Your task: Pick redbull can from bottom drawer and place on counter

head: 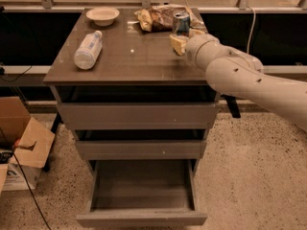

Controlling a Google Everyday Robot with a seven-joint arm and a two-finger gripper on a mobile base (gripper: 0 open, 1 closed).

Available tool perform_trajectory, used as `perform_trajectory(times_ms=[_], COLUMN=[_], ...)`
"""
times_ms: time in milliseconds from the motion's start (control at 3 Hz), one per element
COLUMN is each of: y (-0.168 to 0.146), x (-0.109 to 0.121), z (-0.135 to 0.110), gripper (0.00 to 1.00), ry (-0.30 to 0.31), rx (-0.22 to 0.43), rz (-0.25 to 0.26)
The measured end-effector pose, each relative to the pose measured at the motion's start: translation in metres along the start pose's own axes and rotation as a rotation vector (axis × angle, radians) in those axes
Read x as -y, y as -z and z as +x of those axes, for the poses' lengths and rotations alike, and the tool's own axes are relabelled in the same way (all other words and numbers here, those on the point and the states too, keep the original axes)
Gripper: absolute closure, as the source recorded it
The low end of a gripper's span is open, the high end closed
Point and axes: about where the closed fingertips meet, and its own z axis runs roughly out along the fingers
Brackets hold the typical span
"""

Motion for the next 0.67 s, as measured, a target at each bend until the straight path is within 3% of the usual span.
perform_trajectory(times_ms=[333,667], y=[-0.0005,-0.0007], x=[-0.001,-0.0017], z=[-0.0012,-0.0018], gripper=[0.04,0.0], ry=[0.0,0.0], rx=[0.002,0.002], rz=[-0.001,-0.002])
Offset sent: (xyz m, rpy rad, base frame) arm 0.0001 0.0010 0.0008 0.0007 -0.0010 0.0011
